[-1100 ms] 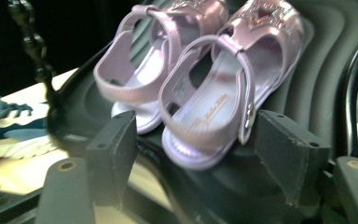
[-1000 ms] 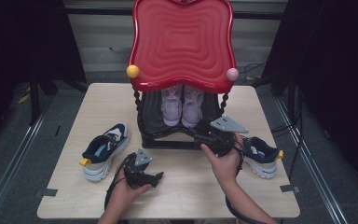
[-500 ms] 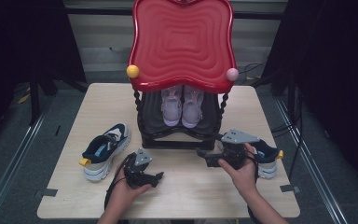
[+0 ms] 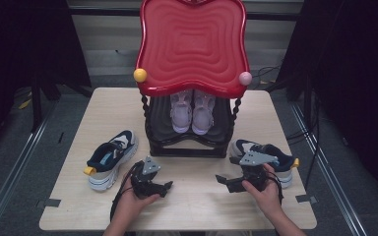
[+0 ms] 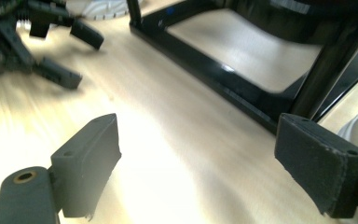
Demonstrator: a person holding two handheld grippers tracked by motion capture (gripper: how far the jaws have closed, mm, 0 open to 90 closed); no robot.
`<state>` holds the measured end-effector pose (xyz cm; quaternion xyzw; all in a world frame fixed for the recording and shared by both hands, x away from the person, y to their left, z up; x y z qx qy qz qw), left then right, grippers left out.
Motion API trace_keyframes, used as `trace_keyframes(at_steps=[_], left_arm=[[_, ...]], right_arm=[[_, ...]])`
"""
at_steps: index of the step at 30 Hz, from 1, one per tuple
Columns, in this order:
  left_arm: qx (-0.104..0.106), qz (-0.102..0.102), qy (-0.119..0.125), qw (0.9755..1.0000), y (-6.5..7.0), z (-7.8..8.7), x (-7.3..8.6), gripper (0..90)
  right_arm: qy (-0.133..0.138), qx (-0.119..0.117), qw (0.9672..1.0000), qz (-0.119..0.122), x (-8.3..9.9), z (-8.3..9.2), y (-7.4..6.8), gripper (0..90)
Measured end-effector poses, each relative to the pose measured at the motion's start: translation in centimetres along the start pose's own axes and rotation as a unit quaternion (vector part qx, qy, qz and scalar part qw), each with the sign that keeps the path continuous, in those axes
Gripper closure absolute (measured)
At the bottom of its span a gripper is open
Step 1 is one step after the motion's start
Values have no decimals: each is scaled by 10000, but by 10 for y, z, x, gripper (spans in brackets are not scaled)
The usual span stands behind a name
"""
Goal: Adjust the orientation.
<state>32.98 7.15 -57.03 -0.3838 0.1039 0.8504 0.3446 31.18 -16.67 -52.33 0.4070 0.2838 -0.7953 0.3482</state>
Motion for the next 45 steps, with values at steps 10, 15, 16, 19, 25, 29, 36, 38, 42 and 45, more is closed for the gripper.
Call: trace_keyframes(at_steps=[10,15,16,19,25,29,36,38,42,45], left_arm=[[-2,0,1,10000,0,0,0,160],[-3,-2,0,10000,0,0,0,160],[-3,-2,0,10000,0,0,0,160],[-5,-2,0,10000,0,0,0,160],[-17,-5,-6,10000,0,0,0,160],[-17,-3,-6,10000,0,0,0,160],[-19,-8,-5,10000,0,0,0,160],[-21,-22,-15,10000,0,0,0,159],[-15,-5,-6,10000,0,0,0,159],[-1,-4,-2,10000,0,0,0,157]], right_arm=[[-279,-199,9994,-84,25,-3,-1,135],[-526,-290,9981,-120,40,-3,-2,136],[-526,-290,9981,-120,40,-3,-2,136],[-641,-285,9975,-75,44,-2,-1,135],[-794,-279,9964,-78,51,-2,3,136],[-872,-259,9959,10,53,-1,4,136],[-1094,-170,9933,328,56,-3,3,126],[-1106,-181,9932,329,56,-4,3,123],[-1108,-187,9931,345,56,-3,3,123],[-1110,-177,9930,353,56,-3,3,123]])
Point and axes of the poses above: each handheld gripper's, and its own axes: z roughly backward along the jaws, x roughly out of its underside, y roughly to its right, the point moved 9 cm from there along -z, roughly forward along the jaws, and after that the axes turned 9 degrees about -x, right-handed, at the moved point
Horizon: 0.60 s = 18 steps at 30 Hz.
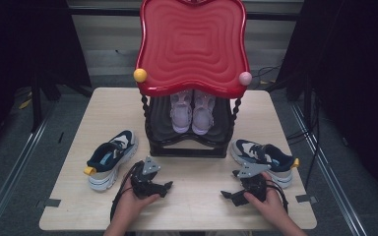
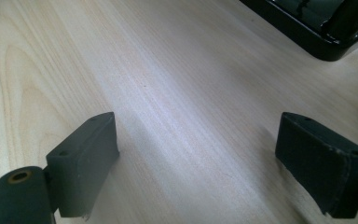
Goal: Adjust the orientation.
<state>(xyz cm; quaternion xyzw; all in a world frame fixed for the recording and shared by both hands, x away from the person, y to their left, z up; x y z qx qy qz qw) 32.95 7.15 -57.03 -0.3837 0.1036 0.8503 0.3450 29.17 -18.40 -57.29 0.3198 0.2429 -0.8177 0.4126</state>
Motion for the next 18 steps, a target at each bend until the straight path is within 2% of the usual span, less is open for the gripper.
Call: trace_keyframes(at_steps=[10,11,13,14,16,18], left_arm=[[-27,-5,0,10000,-2,1,1,163],[-71,-11,-43,10000,-3,2,1,164],[-1,7,-85,10000,-2,2,1,168],[-88,-81,-192,9997,-5,6,0,168],[-7,-50,-214,9998,-6,11,-3,168],[-13,-8,-210,9998,-7,13,-5,168]], right_arm=[[1,-4,10000,-26,0,0,0,123],[0,-8,10000,-25,0,0,0,122],[-1,-15,10000,-27,0,0,0,122],[-12,-25,10000,-4,0,0,0,122],[-15,-29,10000,-1,0,0,0,122],[-15,-33,10000,1,0,0,0,122]])
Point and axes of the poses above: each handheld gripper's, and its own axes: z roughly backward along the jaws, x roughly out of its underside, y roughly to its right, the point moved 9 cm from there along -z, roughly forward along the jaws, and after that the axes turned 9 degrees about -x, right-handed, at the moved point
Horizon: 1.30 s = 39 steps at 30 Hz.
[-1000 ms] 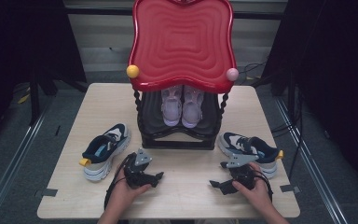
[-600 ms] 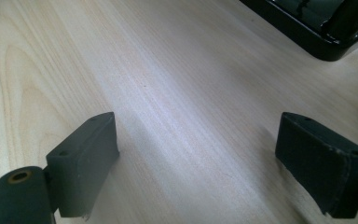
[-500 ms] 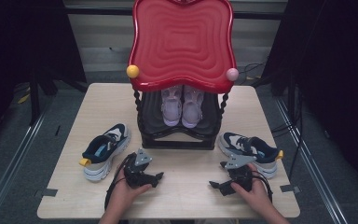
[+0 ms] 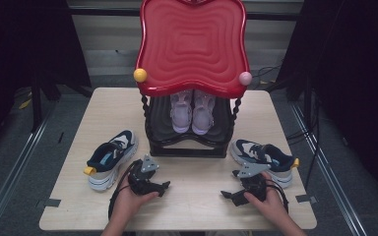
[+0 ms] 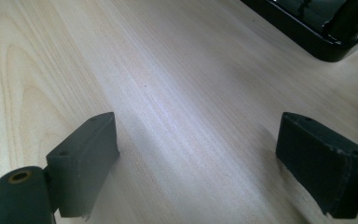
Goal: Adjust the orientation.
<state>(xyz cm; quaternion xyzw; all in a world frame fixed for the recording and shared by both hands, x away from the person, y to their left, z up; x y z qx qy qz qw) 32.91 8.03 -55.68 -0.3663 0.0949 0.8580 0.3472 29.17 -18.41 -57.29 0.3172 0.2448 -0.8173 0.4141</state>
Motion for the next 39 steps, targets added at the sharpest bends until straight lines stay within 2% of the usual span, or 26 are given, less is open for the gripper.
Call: trace_keyframes(at_steps=[1,2,11,14,15,16,18,20,21,23,24,27,29,30,33,34,36,39], left_arm=[[37,17,-13,10000,-2,3,-1,169],[60,128,42,9999,-5,8,-4,177],[6,129,-19,9999,-20,29,-11,195],[-119,128,49,9998,-31,41,-18,199],[-119,128,49,9998,-31,41,-18,202],[-172,186,103,9996,-38,49,-21,202],[-281,175,142,9993,-47,56,-23,203],[-287,211,152,9992,-51,61,-24,207],[-385,206,184,9989,-58,66,-23,208],[-534,222,129,9982,-67,71,-21,209],[-534,222,129,9982,-67,71,-21,209],[-624,246,99,9977,-78,77,-16,209],[-768,208,104,9968,-88,82,-11,241],[-768,208,104,9968,-88,82,-11,260],[-857,347,56,9957,-100,86,-4,263],[-949,426,26,9946,-107,88,2,263],[-943,445,19,9945,-109,88,4,264],[-1070,370,-138,9935,-115,87,12,309]], right_arm=[[-2,-4,10000,-5,0,0,0,121],[-3,-8,10000,1,0,0,0,121],[-2,-22,10000,15,0,0,0,121],[-2,-21,10000,15,0,0,0,121],[-2,-21,10000,15,0,0,0,121],[-3,-21,10000,15,0,0,0,121],[-2,-21,10000,14,0,0,0,121],[-3,-22,10000,15,0,0,0,121],[-3,-21,10000,15,0,0,0,121],[-3,-21,10000,16,0,0,0,121],[-2,-20,10000,14,0,0,0,121],[-1,-19,10000,16,0,0,0,121],[5,-24,10000,15,0,0,0,121],[6,-23,10000,16,0,0,0,121],[6,-23,10000,15,0,0,0,121],[6,-23,10000,15,0,0,0,121],[6,-23,10000,13,0,0,0,121],[-2,-22,10000,5,0,0,0,121]])
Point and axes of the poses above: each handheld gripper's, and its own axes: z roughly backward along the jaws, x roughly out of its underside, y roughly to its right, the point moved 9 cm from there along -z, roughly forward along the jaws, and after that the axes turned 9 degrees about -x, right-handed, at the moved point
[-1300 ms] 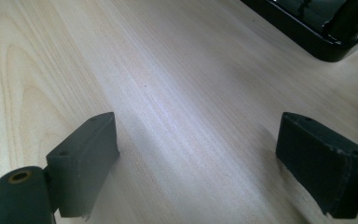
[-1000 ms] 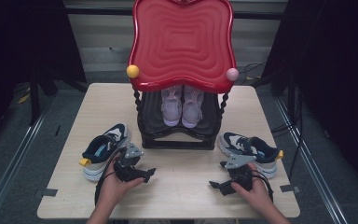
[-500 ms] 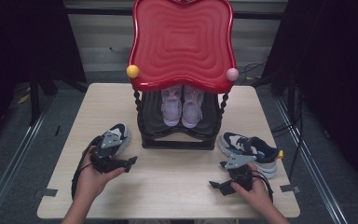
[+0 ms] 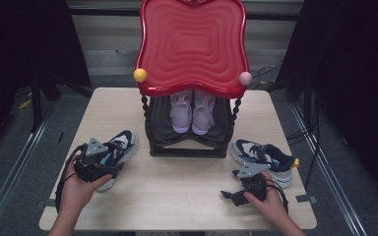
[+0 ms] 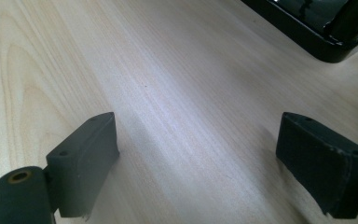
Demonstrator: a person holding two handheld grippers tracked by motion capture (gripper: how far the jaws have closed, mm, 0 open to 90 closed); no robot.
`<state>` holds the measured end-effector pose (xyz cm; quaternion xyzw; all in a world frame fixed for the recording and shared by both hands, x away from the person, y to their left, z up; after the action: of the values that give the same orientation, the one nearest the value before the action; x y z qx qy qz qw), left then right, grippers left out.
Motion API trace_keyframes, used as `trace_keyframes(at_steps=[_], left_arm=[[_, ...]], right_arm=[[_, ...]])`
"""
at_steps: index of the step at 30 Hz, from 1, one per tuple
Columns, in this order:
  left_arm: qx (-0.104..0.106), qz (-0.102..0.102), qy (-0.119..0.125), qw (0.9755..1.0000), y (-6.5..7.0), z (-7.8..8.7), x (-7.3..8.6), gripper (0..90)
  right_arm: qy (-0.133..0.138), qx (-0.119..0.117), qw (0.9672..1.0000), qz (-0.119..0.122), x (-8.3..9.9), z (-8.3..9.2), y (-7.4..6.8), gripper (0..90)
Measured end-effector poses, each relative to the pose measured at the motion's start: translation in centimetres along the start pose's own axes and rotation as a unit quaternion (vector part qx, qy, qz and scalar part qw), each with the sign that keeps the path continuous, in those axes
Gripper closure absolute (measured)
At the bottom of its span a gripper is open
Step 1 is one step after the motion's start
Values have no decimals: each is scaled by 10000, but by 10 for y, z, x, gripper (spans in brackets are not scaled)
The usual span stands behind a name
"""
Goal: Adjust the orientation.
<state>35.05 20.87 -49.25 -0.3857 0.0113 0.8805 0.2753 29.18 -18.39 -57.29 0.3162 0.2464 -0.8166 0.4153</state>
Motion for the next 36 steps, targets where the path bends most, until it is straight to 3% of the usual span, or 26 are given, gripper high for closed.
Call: trace_keyframes(at_steps=[2,5,8,11,16,17,20,23,25,27,30,31,36], left_arm=[[-10,54,-65,10000,-1,-3,4,329],[-75,-143,-140,9998,-6,-6,10,383],[-109,-124,-164,9997,-9,-6,10,471],[-112,-179,-250,9995,-11,-8,12,496],[97,-158,-290,9994,-6,-9,10,714],[-42,-144,-345,9993,-3,-11,8,717],[-63,-43,-383,9992,-2,-12,6,740],[-130,304,-295,9990,-1,-16,0,753],[-139,364,-241,9990,0,-16,-2,757],[-97,657,-51,9978,2,-20,-12,765],[-80,639,-14,9979,7,-24,-19,764],[16,650,-31,9979,15,-29,-24,762],[-94,455,-188,9987,24,-34,-27,749]], right_arm=[[1,-1,10000,10,0,0,0,121],[1,1,10000,3,0,0,0,121],[1,0,10000,1,0,0,0,121],[1,-1,10000,3,0,0,0,121],[1,-1,10000,2,0,0,0,121],[2,-1,10000,3,0,0,0,121],[0,-2,10000,3,0,0,0,121],[3,8,10000,-2,0,0,0,121],[3,9,10000,-1,0,0,0,121],[1,6,10000,-2,0,0,0,121],[2,6,10000,-3,0,0,0,121],[4,6,10000,14,-1,0,1,121],[4,6,10000,15,-1,0,1,121]])
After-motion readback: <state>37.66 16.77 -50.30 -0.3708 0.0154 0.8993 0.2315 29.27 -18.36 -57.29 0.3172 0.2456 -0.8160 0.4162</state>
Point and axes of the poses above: each handheld gripper's, and its own axes: z roughly backward along the jaws, x roughly out of its underside, y roughly to its right, the point moved 9 cm from there along -z, roughly forward along the jaws, and after that the axes turned 9 degrees about -x, right-handed, at the moved point
